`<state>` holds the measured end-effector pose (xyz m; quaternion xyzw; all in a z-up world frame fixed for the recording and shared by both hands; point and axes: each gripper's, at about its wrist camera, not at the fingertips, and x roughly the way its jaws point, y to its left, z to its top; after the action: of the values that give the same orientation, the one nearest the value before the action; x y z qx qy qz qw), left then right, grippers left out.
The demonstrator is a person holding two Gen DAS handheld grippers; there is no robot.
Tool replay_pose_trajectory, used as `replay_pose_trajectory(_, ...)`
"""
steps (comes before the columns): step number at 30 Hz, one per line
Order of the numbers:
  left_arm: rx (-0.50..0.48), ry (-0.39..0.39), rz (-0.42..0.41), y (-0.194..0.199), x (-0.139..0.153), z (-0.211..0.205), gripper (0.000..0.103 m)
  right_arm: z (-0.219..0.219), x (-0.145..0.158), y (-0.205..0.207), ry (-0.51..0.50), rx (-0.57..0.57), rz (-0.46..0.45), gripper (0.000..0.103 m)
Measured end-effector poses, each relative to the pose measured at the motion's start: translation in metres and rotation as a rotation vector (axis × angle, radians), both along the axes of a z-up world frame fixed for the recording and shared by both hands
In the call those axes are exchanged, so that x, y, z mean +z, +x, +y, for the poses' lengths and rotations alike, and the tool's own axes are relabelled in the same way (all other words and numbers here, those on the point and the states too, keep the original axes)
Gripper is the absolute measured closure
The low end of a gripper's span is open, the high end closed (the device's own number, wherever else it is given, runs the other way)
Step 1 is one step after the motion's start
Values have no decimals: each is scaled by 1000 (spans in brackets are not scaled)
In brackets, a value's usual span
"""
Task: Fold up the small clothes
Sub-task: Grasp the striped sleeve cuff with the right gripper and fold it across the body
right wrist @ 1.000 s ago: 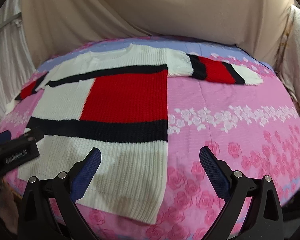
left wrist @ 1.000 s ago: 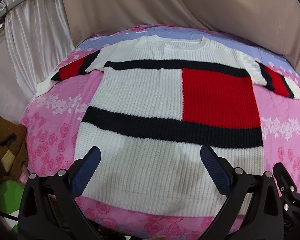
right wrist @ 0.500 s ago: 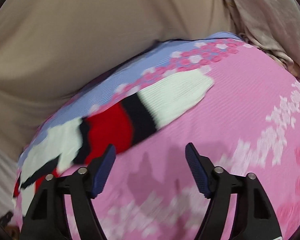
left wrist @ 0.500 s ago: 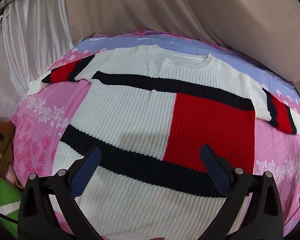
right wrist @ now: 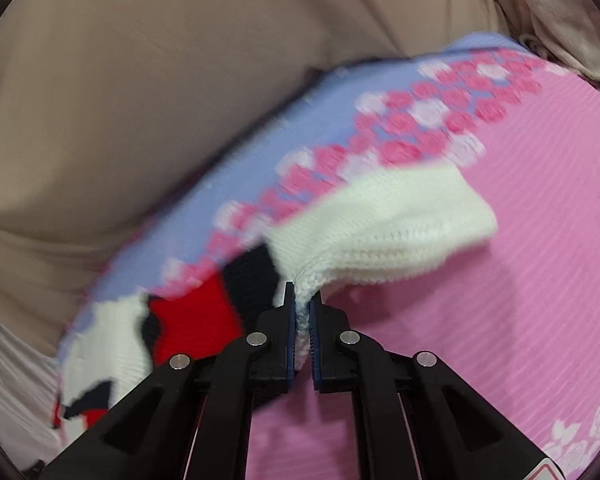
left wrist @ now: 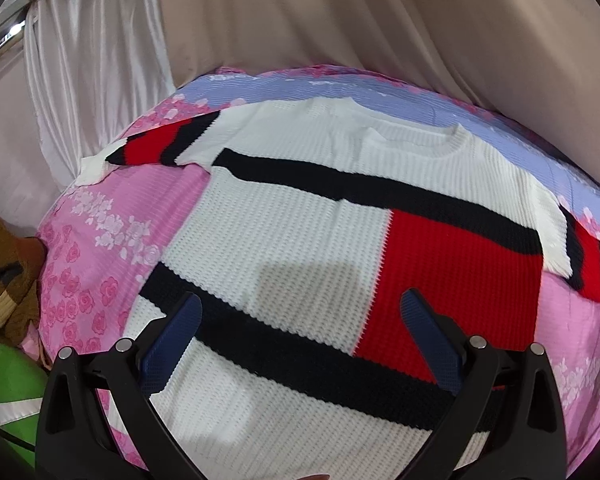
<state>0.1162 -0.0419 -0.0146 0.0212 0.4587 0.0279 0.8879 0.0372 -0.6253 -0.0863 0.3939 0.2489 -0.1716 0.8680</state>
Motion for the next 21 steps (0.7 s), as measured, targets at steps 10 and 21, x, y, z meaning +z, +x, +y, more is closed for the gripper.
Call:
replay_pose_trajectory(10, 65, -82, -10, 26, 1, 68, 5, 240, 136, 166, -101, 517, -257, 96)
replay_pose_trajectory(21, -6, -226, 58, 105, -14, 120, 5, 433, 37, 122, -190, 634, 109, 68)
